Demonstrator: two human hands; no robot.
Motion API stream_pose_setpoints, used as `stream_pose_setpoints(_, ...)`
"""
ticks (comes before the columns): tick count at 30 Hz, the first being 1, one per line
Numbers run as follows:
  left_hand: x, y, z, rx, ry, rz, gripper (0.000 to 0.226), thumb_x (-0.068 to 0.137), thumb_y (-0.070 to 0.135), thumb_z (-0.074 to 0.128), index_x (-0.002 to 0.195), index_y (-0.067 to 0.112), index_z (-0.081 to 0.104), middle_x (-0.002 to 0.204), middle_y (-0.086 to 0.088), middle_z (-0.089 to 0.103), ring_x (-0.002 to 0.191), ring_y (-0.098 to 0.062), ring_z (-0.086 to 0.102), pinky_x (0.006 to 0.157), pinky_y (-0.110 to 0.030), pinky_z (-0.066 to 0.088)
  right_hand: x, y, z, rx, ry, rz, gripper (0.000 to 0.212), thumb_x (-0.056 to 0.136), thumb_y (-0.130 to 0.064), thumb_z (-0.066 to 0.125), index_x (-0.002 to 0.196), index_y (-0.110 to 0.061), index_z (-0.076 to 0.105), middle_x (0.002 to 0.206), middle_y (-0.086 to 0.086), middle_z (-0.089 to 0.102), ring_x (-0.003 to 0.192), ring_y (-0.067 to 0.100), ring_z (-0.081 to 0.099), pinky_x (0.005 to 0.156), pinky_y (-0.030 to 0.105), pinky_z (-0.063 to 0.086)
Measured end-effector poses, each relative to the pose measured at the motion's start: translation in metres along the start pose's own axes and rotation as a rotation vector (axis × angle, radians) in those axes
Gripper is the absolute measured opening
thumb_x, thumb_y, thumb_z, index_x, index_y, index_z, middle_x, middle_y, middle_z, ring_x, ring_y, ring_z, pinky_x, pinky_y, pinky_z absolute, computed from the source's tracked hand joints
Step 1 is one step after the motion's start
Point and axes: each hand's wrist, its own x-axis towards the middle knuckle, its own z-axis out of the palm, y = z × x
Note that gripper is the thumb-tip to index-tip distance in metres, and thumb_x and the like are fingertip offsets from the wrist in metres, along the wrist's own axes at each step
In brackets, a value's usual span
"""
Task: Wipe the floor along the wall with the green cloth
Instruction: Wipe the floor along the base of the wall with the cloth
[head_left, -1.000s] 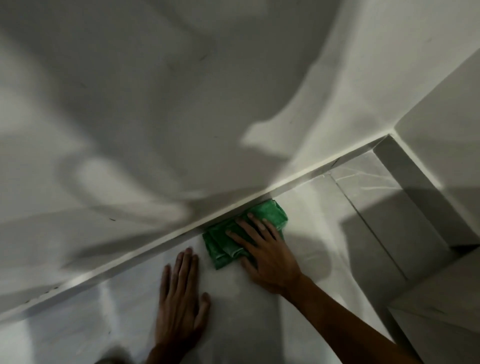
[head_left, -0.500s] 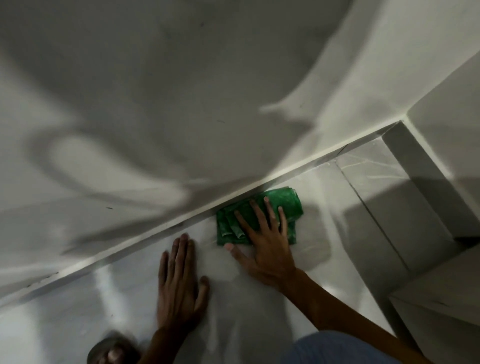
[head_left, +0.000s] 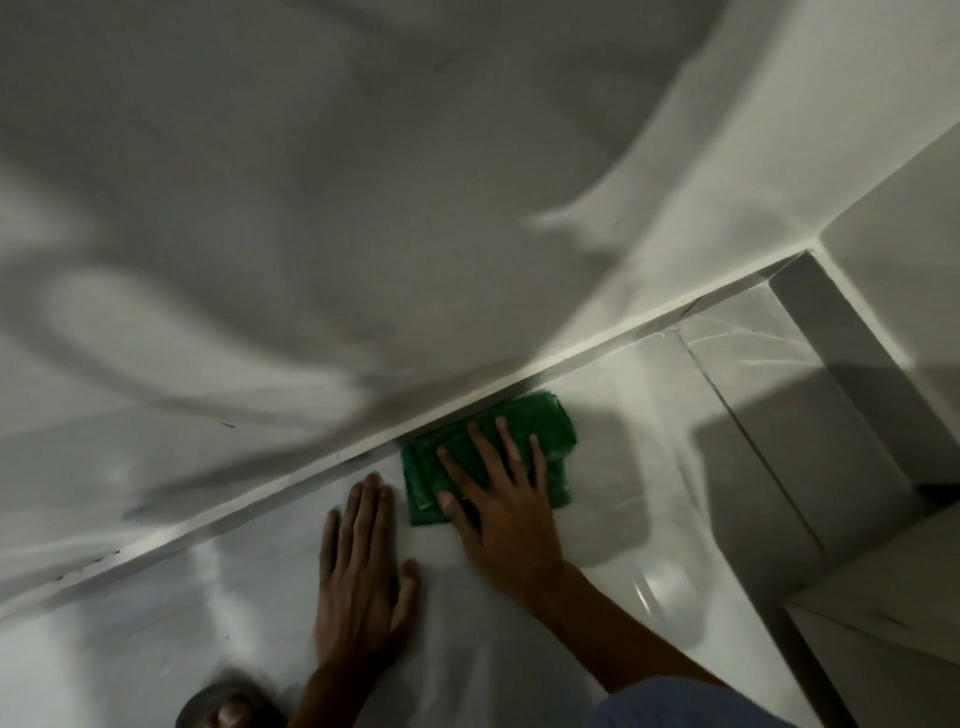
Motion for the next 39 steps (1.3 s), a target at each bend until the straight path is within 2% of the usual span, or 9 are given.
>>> stream_pose_setpoints(3,-0.002,-0.001,0.001,0.005,0.011,-0.009,0.087,0.095,0.039,0.049,0.172,0.003,0.031,0.185,-0.015,0.023,0.172,-0.031,0.022,0.142,-0.049,0.009,0.007,0.05,-0.022,-0.093,-0.002,-0.006,0.057,0.11,-0.067,0.031,0.16,-0.043,0.047,0.175,-0.001,0.04,0.168,0.03,0.023,0.133,0.062,0.021)
stream_pose_setpoints(6,-0.002,0.0,0.002,-0.005,0.026,0.0,0.087,0.094,0.039,0.049,0.171,0.001,0.034,0.183,-0.017,0.026,0.171,-0.032,0.024,0.141,-0.049,0.011,0.015,0.092,-0.047,-0.172,0.082,0.275,0.061,0.11,-0.064,0.03,0.162,-0.037,0.044,0.18,0.004,0.029,0.168,0.035,0.02,0.135,0.064,0.009)
stream_pose_setpoints(10,0.001,0.004,0.0,-0.028,0.027,-0.012,0.088,0.092,0.039,0.05,0.171,0.002,0.035,0.183,-0.017,0.026,0.172,-0.029,0.022,0.142,-0.049,0.009,0.025,0.054,-0.037,-0.096,0.082,0.461,0.063,0.11,-0.054,0.034,0.165,-0.026,0.042,0.182,0.004,0.02,0.171,0.033,0.007,0.135,0.067,0.003)
stream_pose_setpoints(16,0.0,0.002,0.0,-0.011,0.019,0.0,0.09,0.092,0.038,0.05,0.172,0.002,0.031,0.184,-0.017,0.025,0.172,-0.03,0.022,0.141,-0.05,0.01,0.007,0.017,-0.02,-0.064,0.017,0.215,0.06,0.111,-0.056,0.035,0.163,-0.028,0.047,0.18,0.008,0.028,0.169,0.038,0.016,0.133,0.07,0.008)
stream_pose_setpoints(20,-0.001,0.003,-0.001,-0.001,0.012,-0.01,0.089,0.093,0.038,0.049,0.172,0.002,0.03,0.184,-0.018,0.025,0.172,-0.031,0.022,0.142,-0.048,0.007,0.01,0.05,-0.04,-0.146,-0.046,0.061,0.057,0.11,-0.061,0.037,0.161,-0.038,0.047,0.179,0.003,0.031,0.169,0.034,0.019,0.134,0.065,0.015)
stream_pose_setpoints(27,0.0,0.002,-0.004,-0.024,0.01,-0.02,0.09,0.095,0.042,0.049,0.174,0.004,0.027,0.185,-0.015,0.021,0.174,-0.028,0.017,0.142,-0.047,0.006,0.023,0.042,-0.047,-0.074,0.024,0.382,0.061,0.109,-0.049,0.036,0.166,-0.026,0.041,0.182,0.01,0.02,0.17,0.039,0.009,0.135,0.066,0.005)
stream_pose_setpoints(31,0.0,0.003,-0.004,-0.013,0.008,-0.016,0.092,0.093,0.041,0.05,0.173,0.003,0.029,0.184,-0.016,0.023,0.173,-0.028,0.017,0.142,-0.048,0.007,0.011,0.009,-0.024,0.002,0.057,0.206,0.059,0.105,-0.044,0.047,0.159,-0.021,0.053,0.176,0.014,0.036,0.168,0.043,0.018,0.133,0.07,0.011)
stream_pose_setpoints(36,0.0,0.002,-0.005,-0.013,-0.01,-0.032,0.093,0.093,0.043,0.049,0.174,0.005,0.026,0.186,-0.015,0.02,0.174,-0.028,0.016,0.141,-0.05,0.008,0.01,0.024,-0.025,-0.018,-0.012,-0.037,0.056,0.105,-0.05,0.05,0.158,-0.032,0.053,0.172,0.005,0.044,0.167,0.033,0.025,0.137,0.058,0.01)
stream_pose_setpoints(39,-0.001,0.002,-0.004,-0.021,-0.001,-0.022,0.093,0.093,0.042,0.05,0.175,0.005,0.026,0.186,-0.014,0.019,0.174,-0.028,0.015,0.142,-0.049,0.007,0.013,0.057,-0.04,-0.06,0.02,0.01,0.054,0.106,-0.05,0.048,0.158,-0.033,0.054,0.173,0.001,0.044,0.166,0.031,0.027,0.134,0.06,0.021)
